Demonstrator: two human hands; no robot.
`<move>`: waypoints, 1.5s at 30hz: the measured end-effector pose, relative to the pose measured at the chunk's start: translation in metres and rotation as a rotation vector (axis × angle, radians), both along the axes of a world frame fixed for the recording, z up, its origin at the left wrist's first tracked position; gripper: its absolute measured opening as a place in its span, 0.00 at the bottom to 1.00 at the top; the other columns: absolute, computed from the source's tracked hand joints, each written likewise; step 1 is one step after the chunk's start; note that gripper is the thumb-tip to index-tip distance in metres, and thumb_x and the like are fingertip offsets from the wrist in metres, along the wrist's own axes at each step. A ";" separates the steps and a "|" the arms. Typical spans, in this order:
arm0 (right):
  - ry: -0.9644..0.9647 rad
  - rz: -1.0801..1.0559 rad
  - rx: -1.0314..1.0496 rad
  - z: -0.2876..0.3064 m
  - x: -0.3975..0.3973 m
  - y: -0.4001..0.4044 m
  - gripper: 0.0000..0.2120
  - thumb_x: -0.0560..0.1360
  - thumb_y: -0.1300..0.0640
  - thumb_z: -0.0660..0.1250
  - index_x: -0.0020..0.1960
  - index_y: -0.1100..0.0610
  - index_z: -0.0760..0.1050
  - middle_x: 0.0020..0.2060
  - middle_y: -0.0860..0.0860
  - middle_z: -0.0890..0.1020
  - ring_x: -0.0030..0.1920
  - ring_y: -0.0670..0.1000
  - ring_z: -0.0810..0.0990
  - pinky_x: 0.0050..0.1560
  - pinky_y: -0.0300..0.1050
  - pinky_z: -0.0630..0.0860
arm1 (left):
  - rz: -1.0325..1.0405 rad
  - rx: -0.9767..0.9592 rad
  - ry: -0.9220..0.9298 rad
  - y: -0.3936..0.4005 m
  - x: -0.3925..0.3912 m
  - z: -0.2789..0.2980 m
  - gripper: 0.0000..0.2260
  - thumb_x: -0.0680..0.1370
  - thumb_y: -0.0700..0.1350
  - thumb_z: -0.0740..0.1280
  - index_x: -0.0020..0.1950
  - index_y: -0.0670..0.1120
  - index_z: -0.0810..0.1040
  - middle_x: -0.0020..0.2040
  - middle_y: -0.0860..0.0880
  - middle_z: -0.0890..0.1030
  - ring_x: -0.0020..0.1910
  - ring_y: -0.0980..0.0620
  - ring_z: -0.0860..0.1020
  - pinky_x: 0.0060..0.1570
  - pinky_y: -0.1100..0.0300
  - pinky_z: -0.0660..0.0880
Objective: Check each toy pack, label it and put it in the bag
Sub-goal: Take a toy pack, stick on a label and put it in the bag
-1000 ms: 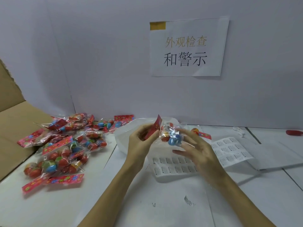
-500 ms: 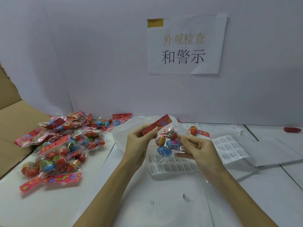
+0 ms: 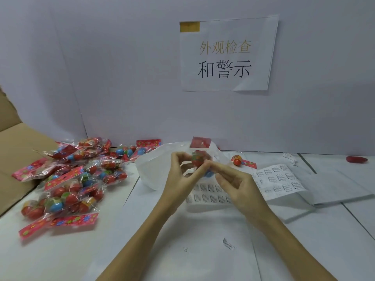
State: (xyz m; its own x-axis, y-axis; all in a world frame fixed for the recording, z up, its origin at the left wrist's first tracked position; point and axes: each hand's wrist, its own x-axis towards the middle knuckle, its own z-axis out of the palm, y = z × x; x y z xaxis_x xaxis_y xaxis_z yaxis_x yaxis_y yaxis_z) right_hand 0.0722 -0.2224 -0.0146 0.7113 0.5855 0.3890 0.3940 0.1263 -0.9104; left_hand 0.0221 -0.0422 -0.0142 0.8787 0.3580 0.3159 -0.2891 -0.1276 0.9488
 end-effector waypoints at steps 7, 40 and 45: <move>-0.216 -0.368 -0.215 -0.003 0.026 -0.019 0.22 0.83 0.68 0.63 0.71 0.48 0.75 0.61 0.39 0.83 0.62 0.47 0.82 0.59 0.42 0.77 | 0.149 0.050 -0.010 0.012 0.002 0.000 0.33 0.82 0.41 0.70 0.72 0.72 0.57 0.58 0.49 0.80 0.52 0.55 0.86 0.47 0.66 0.81; -0.453 -0.258 -0.530 -0.024 0.027 -0.006 0.08 0.81 0.58 0.70 0.57 0.47 0.81 0.49 0.46 0.82 0.52 0.44 0.80 0.65 0.50 0.70 | 0.221 1.166 -0.116 0.006 0.006 -0.027 0.03 0.80 0.45 0.73 0.51 0.46 0.85 0.65 0.43 0.76 0.59 0.43 0.78 0.61 0.46 0.72; -0.518 -0.265 -0.520 -0.026 0.029 -0.006 0.06 0.80 0.56 0.72 0.55 0.48 0.83 0.50 0.41 0.84 0.55 0.44 0.80 0.63 0.52 0.71 | 0.221 1.232 -0.113 0.005 0.005 -0.027 0.03 0.81 0.44 0.71 0.52 0.46 0.85 0.67 0.42 0.76 0.61 0.42 0.79 0.62 0.46 0.70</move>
State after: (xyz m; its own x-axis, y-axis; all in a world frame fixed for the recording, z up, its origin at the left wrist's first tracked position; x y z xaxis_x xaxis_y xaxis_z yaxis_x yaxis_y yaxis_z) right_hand 0.1015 -0.2288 -0.0404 0.6557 0.6196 0.4315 0.7423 -0.4243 -0.5186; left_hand 0.0269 -0.0374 -0.0412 0.7839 -0.0919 0.6141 -0.2199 -0.9660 0.1362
